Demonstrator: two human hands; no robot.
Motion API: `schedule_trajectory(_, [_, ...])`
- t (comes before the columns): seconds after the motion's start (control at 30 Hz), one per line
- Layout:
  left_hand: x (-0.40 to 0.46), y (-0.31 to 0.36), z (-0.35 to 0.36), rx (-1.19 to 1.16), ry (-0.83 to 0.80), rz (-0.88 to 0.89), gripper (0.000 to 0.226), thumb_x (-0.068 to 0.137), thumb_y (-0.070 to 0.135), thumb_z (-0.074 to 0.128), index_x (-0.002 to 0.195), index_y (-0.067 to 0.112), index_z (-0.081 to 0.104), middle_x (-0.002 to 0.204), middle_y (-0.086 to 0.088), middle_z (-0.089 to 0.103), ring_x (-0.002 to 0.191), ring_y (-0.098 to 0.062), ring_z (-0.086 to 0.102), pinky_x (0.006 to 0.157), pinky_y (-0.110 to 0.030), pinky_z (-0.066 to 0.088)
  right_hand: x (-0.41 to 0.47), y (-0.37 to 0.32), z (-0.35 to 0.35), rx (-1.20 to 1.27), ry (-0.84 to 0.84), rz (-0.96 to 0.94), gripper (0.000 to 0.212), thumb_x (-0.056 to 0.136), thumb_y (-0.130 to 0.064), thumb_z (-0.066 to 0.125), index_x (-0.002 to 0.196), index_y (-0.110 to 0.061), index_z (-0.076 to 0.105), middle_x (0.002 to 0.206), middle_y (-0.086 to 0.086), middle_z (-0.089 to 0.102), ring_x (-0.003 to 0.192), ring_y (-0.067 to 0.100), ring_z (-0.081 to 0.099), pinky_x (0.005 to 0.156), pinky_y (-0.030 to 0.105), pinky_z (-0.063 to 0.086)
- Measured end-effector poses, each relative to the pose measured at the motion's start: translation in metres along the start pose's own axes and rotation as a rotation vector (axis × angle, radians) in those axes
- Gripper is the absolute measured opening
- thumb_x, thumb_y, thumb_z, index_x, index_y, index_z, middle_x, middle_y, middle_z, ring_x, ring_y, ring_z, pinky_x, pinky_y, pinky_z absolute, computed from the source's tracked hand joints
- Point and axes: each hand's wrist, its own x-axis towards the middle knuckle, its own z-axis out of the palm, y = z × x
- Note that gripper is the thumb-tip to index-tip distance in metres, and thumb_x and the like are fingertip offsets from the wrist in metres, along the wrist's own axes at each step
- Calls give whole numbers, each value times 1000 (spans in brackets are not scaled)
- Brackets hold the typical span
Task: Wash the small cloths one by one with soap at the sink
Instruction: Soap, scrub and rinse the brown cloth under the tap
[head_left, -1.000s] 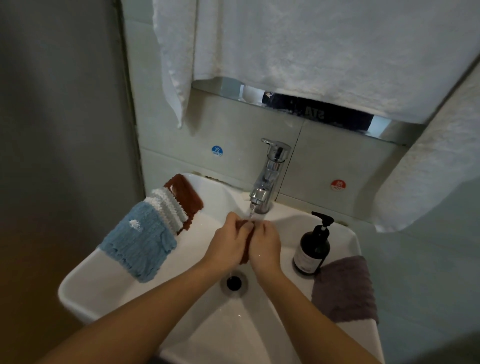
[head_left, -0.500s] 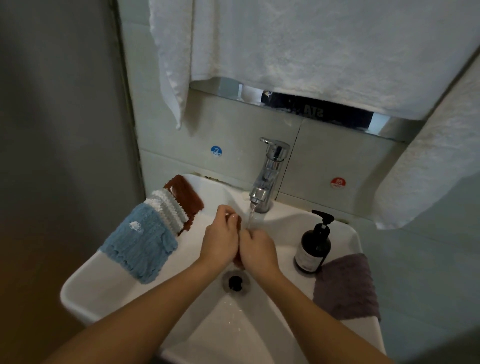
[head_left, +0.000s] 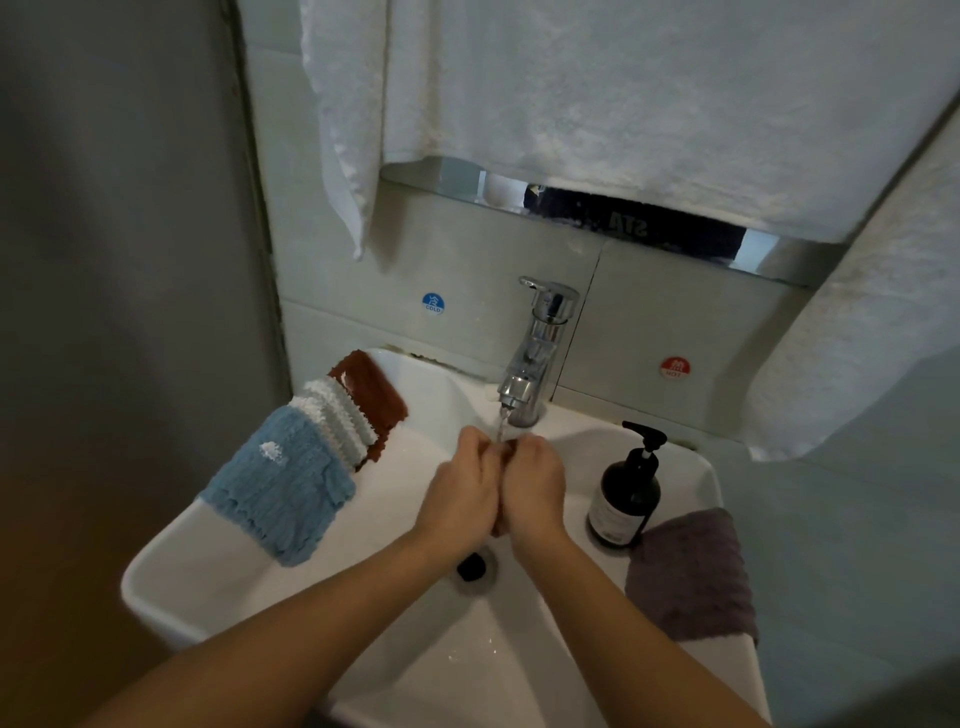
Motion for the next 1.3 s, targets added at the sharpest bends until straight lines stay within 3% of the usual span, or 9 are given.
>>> schedule_trajectory(0.1, [-4,0,0,-37,-71,-28,21,105,36,33,101,20,47,84,-3,66,77,-18,67,64,-35,56,-2,8,7,140,49,169,34,95,-25,40,77,-7,61,76,15,66,73,31,66,69,49,57])
schedule_trajectory(0.27, [17,-3,-16,63,208,-59,23,104,35,35,96,18,48,80,0,62,78,-24,63,68,-40,51,-22,-10,-2,-151,-318,78,36,98,-17,34,73,-7,58,54,10,58,42,18,54,44,27,42])
schedule_trajectory(0.43, [-5,4,2,-64,-97,-55,21,103,40,36,108,21,46,91,-2,67,83,-16,67,76,-42,58,6,-11,1,314,89,295,34,99,-21,38,83,-1,61,85,22,66,80,35,65,73,46,56])
schedule_trajectory(0.53, [5,-4,-2,69,-12,50,12,103,37,40,104,25,45,87,2,66,80,-16,66,71,-39,56,-9,-2,9,395,-61,442,27,94,-19,44,85,-4,65,83,19,67,77,32,65,59,35,51])
schedule_trajectory(0.73, [14,-4,-16,159,103,19,23,104,36,35,96,20,49,82,-3,65,76,-22,63,64,-36,48,-20,-1,2,2,-231,39,24,100,-24,38,98,-10,57,88,13,65,74,25,64,62,37,55])
schedule_trajectory(0.87, [1,2,-4,51,-60,-7,23,104,38,34,98,20,48,83,-3,66,75,-17,66,62,-34,56,0,-3,7,111,13,158,26,100,-23,40,91,-10,60,88,14,66,84,31,66,81,54,56])
schedule_trajectory(1.0, [16,-5,-17,92,109,-100,24,104,36,35,103,16,48,89,-7,67,76,-20,64,72,-41,55,-14,-5,4,-79,-250,86,26,102,-25,36,96,-10,56,81,13,64,66,24,62,52,31,52])
schedule_trajectory(1.17, [-3,5,-1,-42,-37,-1,21,105,35,35,104,19,48,85,-3,67,74,-15,68,61,-31,59,1,-16,-4,25,-49,59,24,102,-23,38,91,-13,56,88,13,65,82,28,65,79,48,57])
schedule_trajectory(1.3, [16,-8,-21,48,146,-8,16,103,33,40,97,21,48,80,-1,66,72,-16,66,69,-44,58,-19,-9,-4,-97,-303,-37,21,101,-23,38,92,-13,54,84,16,63,66,26,63,49,32,52])
